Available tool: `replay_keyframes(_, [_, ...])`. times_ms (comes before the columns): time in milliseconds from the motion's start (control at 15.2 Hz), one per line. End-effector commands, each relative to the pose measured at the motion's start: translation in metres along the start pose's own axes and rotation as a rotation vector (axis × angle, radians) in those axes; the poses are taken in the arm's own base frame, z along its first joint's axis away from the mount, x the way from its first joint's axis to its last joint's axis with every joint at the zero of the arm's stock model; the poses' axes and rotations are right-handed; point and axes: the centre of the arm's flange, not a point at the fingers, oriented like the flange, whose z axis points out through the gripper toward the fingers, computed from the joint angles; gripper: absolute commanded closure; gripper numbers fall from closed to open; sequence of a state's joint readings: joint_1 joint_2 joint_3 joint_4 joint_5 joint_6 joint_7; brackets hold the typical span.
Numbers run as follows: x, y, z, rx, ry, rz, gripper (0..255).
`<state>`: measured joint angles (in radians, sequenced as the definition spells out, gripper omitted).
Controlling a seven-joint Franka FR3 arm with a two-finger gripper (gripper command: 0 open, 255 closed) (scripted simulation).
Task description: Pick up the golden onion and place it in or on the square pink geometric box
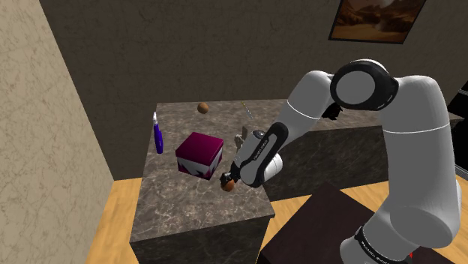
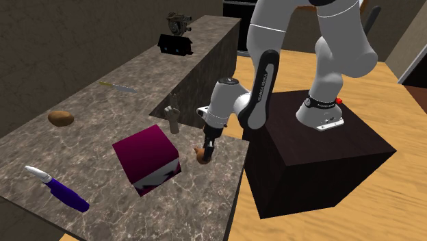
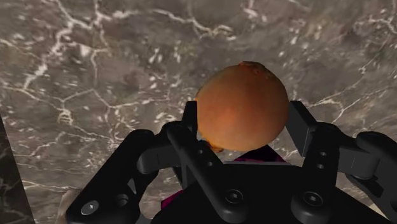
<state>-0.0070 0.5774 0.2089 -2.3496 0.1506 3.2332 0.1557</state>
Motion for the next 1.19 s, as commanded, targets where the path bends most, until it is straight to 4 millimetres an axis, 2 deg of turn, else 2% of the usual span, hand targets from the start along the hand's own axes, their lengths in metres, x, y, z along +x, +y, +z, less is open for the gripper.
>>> replay_keyframes(0, [0.003, -0.001, -0.01, 0.0, 0.0, 0.0, 255])
replay_keyframes(528, [0.014, -0.009, -0.05, 0.0, 0.0, 0.0, 255])
replay_keyframes(594, [0.013, -0.008, -0.045, 0.0, 0.0, 0.0, 255])
replay_keyframes(660, [0.013, -0.008, -0.045, 0.0, 0.0, 0.0, 0])
replay_keyframes(924, [0.065, -0.059, -0.008, -0.221, -0.077, 0.272, 0])
replay_keyframes(1122, [0.065, -0.057, 0.003, -0.225, -0.078, 0.276, 0])
